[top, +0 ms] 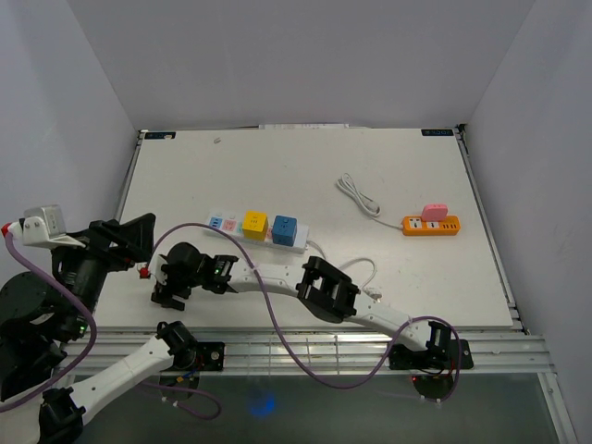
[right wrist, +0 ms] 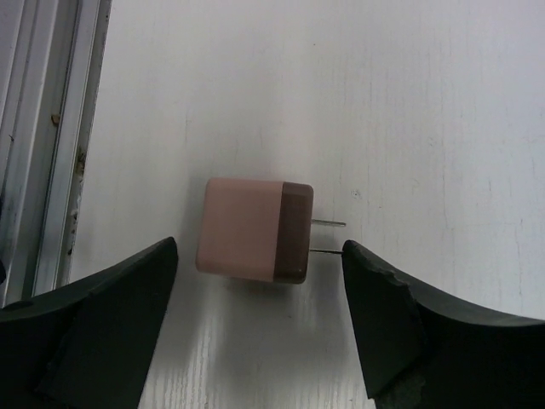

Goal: Insert the plug

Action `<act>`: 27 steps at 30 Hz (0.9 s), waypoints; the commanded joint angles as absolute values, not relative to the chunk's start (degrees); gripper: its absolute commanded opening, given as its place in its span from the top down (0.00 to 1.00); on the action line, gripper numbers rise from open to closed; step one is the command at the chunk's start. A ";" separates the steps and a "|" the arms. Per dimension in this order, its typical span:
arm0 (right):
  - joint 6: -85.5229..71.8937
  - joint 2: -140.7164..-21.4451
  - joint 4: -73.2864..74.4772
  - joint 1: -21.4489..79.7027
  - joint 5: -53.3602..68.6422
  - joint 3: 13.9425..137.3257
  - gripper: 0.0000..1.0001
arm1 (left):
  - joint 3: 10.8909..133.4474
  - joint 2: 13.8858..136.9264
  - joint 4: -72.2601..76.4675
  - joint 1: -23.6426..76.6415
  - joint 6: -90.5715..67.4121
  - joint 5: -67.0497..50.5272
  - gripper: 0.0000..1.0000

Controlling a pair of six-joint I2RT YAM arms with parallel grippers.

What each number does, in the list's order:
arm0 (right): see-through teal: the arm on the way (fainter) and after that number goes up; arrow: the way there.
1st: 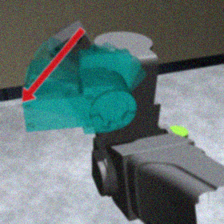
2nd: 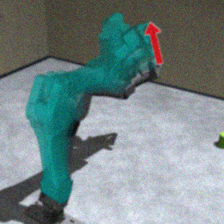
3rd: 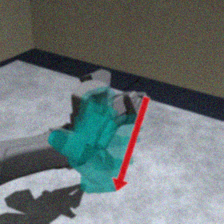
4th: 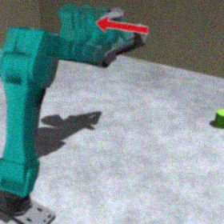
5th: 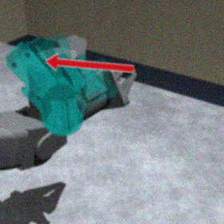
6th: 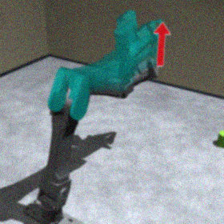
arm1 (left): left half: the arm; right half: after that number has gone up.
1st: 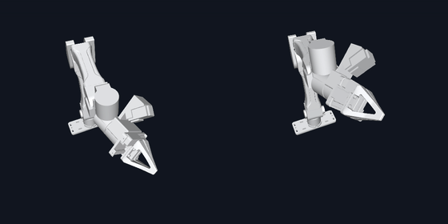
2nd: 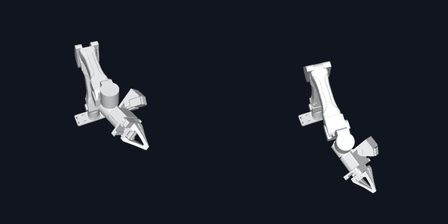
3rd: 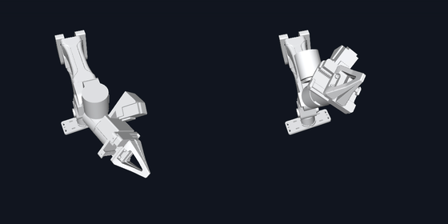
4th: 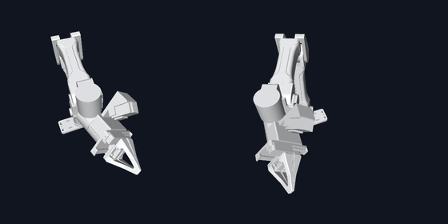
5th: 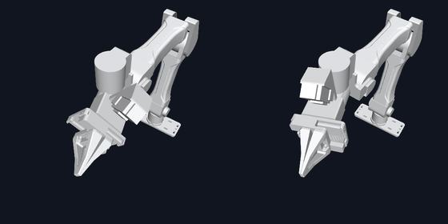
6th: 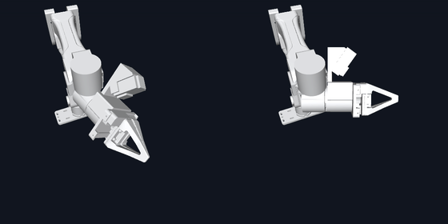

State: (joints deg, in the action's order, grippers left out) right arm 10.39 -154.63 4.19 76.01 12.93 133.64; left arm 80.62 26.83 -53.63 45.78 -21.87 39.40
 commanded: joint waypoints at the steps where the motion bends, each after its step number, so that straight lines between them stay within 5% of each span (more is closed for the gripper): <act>1: 11.43 -155.21 2.37 76.82 11.25 135.18 0.21 | 80.77 26.98 -54.58 46.32 -21.80 40.43 0.02; 3: 11.78 -154.95 1.67 76.90 11.25 134.65 0.30 | 80.68 26.81 -54.49 46.41 -21.80 40.60 0.02; 4: 11.86 -154.26 1.06 76.90 11.08 133.08 0.49 | 80.60 26.72 -54.49 46.49 -21.80 40.52 0.02; 10: 13.18 -150.83 -3.69 76.99 10.63 127.45 0.84 | 80.60 26.72 -54.67 46.58 -21.88 40.61 0.02; 15: 14.06 -145.91 -7.12 76.90 10.46 118.84 0.84 | 80.42 27.68 -55.46 46.58 -22.59 40.43 0.02; 21: 11.96 -142.91 -8.52 74.71 14.06 116.54 0.56 | 82.00 27.68 -57.48 46.84 -23.38 42.18 0.02; 27: 7.75 -133.37 -15.78 72.70 11.70 104.29 0.54 | 81.48 32.25 -61.96 48.60 -28.47 45.61 0.02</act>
State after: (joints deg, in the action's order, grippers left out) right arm 11.25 -143.28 -7.49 74.30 12.71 111.46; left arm 81.49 28.21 -58.61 47.83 -25.08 43.18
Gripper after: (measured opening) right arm 0.453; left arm 0.978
